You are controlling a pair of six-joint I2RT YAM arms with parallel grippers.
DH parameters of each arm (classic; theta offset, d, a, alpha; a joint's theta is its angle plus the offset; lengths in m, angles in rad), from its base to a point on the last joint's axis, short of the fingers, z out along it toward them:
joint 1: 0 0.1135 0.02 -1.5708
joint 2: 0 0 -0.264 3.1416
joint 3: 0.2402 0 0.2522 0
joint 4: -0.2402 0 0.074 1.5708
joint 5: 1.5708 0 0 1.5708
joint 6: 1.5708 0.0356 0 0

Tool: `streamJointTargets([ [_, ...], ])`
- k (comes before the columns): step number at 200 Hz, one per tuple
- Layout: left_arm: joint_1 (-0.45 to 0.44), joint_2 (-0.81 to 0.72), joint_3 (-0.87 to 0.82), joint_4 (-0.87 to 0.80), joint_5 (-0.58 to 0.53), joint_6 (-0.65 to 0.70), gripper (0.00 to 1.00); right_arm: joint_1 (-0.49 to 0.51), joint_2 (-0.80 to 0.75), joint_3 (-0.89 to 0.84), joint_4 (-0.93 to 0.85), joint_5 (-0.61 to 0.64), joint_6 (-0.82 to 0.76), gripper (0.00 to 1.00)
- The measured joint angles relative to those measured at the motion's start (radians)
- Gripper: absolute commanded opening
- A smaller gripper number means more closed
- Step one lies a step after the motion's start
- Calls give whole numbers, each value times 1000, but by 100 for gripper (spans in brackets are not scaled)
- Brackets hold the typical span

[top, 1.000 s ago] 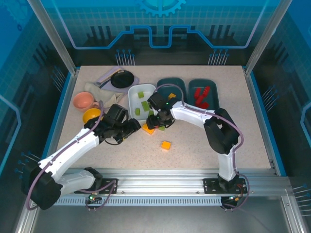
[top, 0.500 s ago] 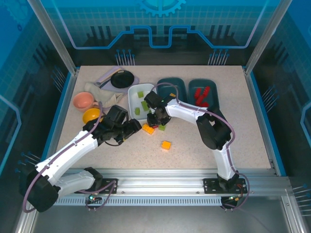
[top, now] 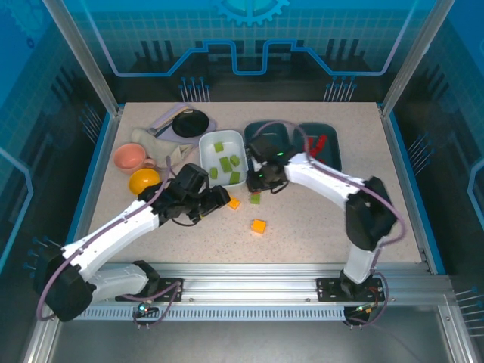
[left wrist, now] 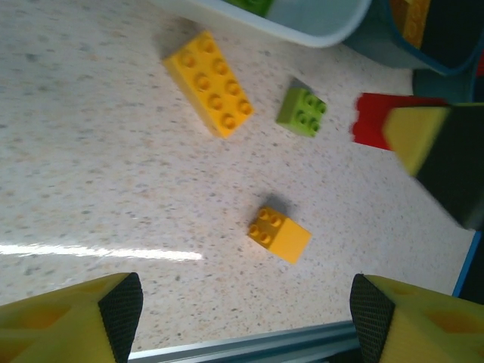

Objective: Sort the legos into containers by color

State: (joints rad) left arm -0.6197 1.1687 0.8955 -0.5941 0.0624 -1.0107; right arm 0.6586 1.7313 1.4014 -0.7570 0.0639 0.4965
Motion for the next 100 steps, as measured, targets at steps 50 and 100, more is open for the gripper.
streamJointTargets([
  [50,-61,156,143,106,43,23,76,-325,-204,-59,-57,12,-40,27],
  [100,-80,283,262,137,59,26,75,-549,58,151,-101,95,-91,27],
])
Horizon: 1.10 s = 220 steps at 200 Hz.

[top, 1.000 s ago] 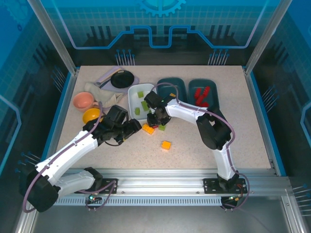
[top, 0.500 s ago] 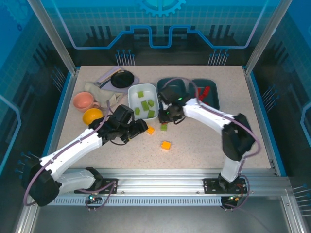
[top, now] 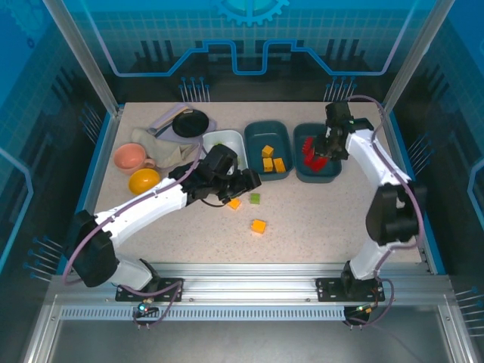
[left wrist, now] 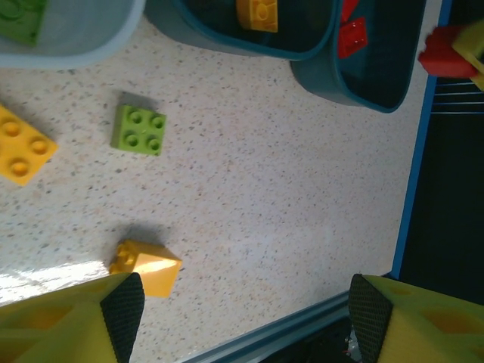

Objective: Sort the legos into containers by color

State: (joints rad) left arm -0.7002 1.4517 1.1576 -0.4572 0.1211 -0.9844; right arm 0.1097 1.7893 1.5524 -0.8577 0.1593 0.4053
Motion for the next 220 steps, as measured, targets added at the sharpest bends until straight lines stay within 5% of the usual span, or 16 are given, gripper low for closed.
streamJointTargets([
  [65,-10,15,30,-15,-5,15,75,-30,437,420,-134,115,-9,34],
  [130,-10,-14,10,-152,-72,-12,76,-20,470,471,-201,125,-4,64],
  [165,-2,-2,-4,-232,-93,-68,76,16,307,381,-167,101,-7,63],
  [220,27,119,-17,-267,-136,-204,71,207,-309,-148,101,-100,-29,62],
])
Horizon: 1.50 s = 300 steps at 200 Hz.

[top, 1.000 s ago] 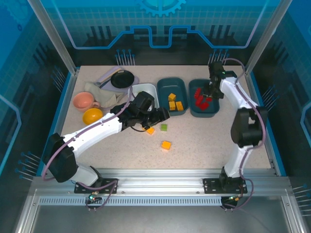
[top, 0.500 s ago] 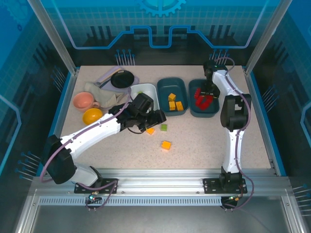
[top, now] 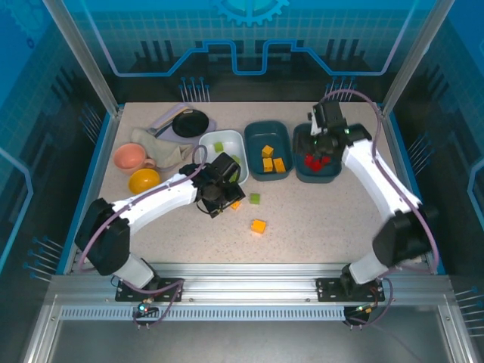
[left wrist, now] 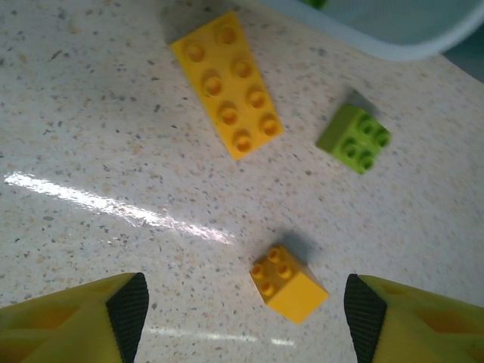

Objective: Sort the legos into containers by color

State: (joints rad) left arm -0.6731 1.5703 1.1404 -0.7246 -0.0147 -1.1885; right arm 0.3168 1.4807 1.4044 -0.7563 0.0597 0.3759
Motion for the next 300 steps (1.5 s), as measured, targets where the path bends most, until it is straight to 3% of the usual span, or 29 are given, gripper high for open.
streamJointTargets([
  [53,0,148,1,31,-63,-147,75,138,-278,-344,80,-129,32,62],
  [109,0,284,110,45,-127,-225,73,160,-434,-426,71,-177,58,62],
  [187,0,394,180,-18,-160,-281,41,160,-457,-436,54,-198,61,62],
  [224,-2,388,177,-24,-164,-278,28,160,-457,-436,53,-200,62,62],
  [258,-24,332,133,-35,-174,-278,26,160,-460,-436,47,-198,65,61],
  [300,-91,148,151,-145,-177,-222,27,134,-475,-409,44,-206,98,61],
])
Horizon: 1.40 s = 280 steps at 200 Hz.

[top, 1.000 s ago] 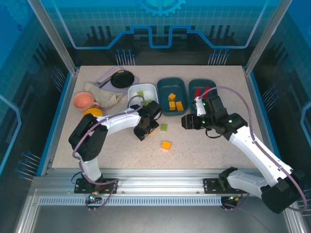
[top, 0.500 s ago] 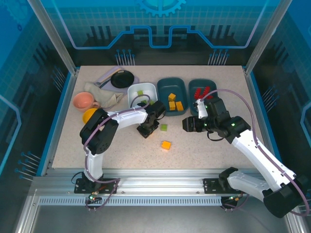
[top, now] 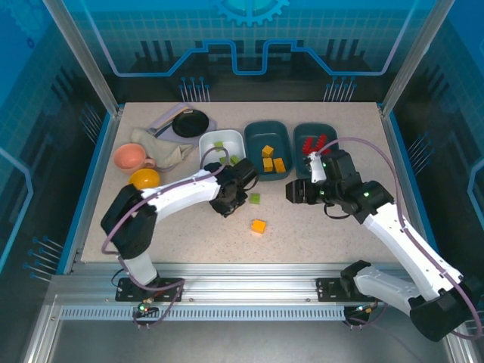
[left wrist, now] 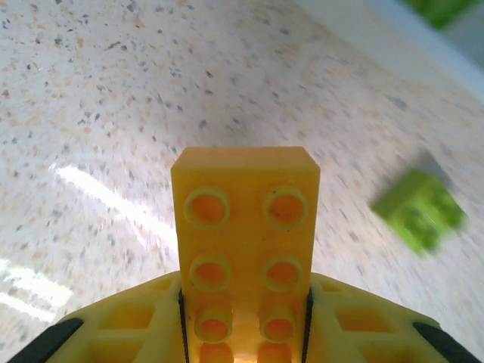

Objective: Sort the legos into containers by color

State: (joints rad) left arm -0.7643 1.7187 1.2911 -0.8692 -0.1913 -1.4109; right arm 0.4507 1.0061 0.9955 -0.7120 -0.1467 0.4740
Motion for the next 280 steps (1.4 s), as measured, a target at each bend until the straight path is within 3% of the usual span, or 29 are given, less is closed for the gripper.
streamJointTargets([
  [45,17,43,294,-73,-3,217,28,-116,-13,1,132,-95,127,61],
  [82,78,271,607,-68,27,399,28,-180,68,17,205,-151,184,61],
  [130,155,592,948,-100,76,518,30,-212,228,116,206,-180,216,61],
  [184,210,737,1054,-97,132,557,36,-250,354,147,196,-200,262,61],
  [229,220,783,1096,-87,182,575,54,-255,386,150,188,-215,275,61],
  [280,219,781,1109,-86,209,579,63,-255,386,191,152,-219,251,61],
])
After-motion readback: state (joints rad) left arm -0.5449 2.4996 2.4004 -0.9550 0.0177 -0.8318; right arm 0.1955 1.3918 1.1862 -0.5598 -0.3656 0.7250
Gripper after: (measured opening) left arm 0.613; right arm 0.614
